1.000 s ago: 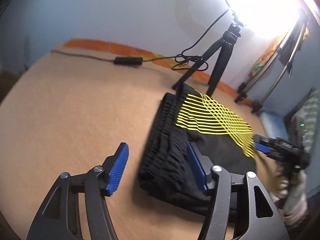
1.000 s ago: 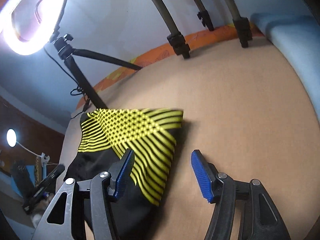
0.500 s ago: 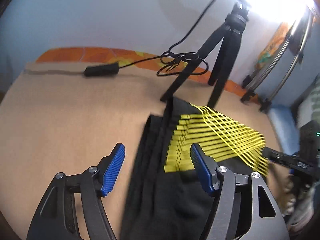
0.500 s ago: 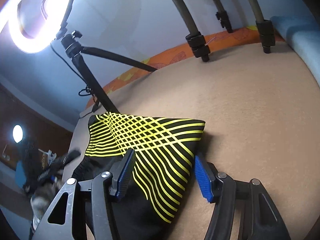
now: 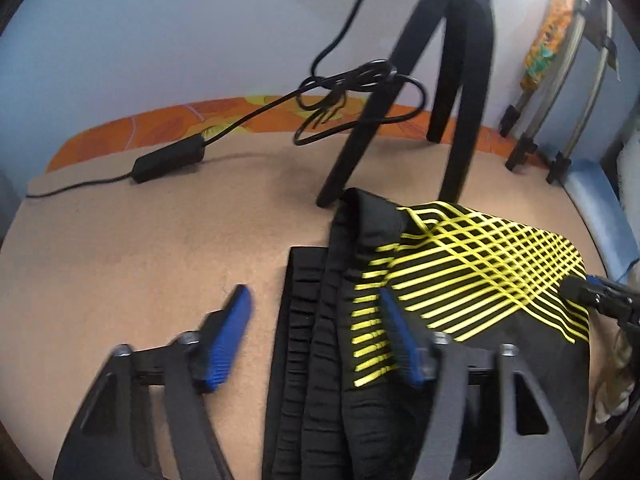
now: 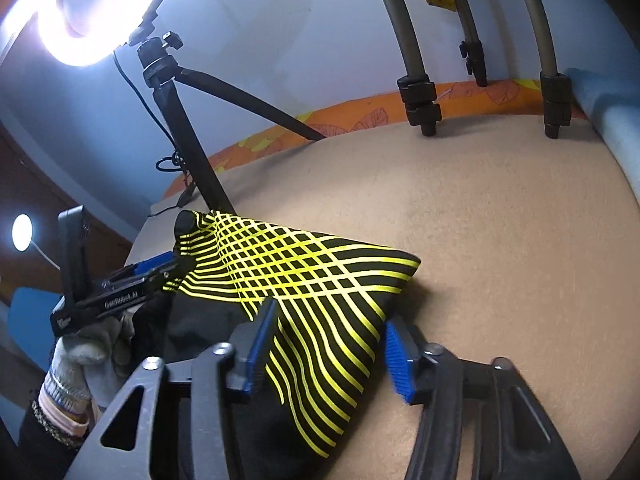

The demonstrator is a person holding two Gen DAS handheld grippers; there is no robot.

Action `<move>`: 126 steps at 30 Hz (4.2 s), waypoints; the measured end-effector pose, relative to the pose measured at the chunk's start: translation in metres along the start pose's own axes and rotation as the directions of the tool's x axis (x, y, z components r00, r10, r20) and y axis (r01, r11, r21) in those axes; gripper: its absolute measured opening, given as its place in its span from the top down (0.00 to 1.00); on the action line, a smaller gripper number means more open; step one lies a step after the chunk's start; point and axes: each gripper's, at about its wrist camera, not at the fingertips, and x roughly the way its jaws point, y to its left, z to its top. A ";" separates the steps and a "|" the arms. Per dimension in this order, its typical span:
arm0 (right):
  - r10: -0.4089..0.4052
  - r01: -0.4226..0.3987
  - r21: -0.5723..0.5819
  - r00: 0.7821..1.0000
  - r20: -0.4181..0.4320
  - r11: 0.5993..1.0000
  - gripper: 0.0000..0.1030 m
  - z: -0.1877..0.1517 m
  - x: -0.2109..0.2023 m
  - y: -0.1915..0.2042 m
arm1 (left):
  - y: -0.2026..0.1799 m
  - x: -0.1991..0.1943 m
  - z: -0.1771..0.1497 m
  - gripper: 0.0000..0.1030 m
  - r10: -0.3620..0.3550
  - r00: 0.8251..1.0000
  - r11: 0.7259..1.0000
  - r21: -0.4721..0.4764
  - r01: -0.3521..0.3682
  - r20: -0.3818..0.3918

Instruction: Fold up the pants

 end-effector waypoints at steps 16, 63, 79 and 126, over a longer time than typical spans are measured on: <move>-0.037 0.041 -0.081 0.998 0.057 0.996 0.93 -0.007 -0.011 0.030 | -0.010 -0.022 -0.005 0.83 -0.081 0.990 0.996 -0.035 0.086 0.118; -0.267 0.370 -0.360 0.914 0.306 0.856 0.94 0.079 -0.301 -0.061 | -0.302 -0.057 0.064 0.88 -0.387 0.848 0.919 0.084 0.384 0.362; -0.388 0.416 -0.117 0.899 0.205 0.902 0.71 0.138 -0.233 -0.271 | -0.375 0.036 0.114 0.62 -0.187 0.944 0.980 0.117 0.161 0.270; -0.442 0.438 0.089 0.896 0.027 0.894 0.72 -0.008 -0.294 -0.284 | -0.347 -0.042 0.036 0.61 -0.259 0.952 0.946 0.244 0.214 0.166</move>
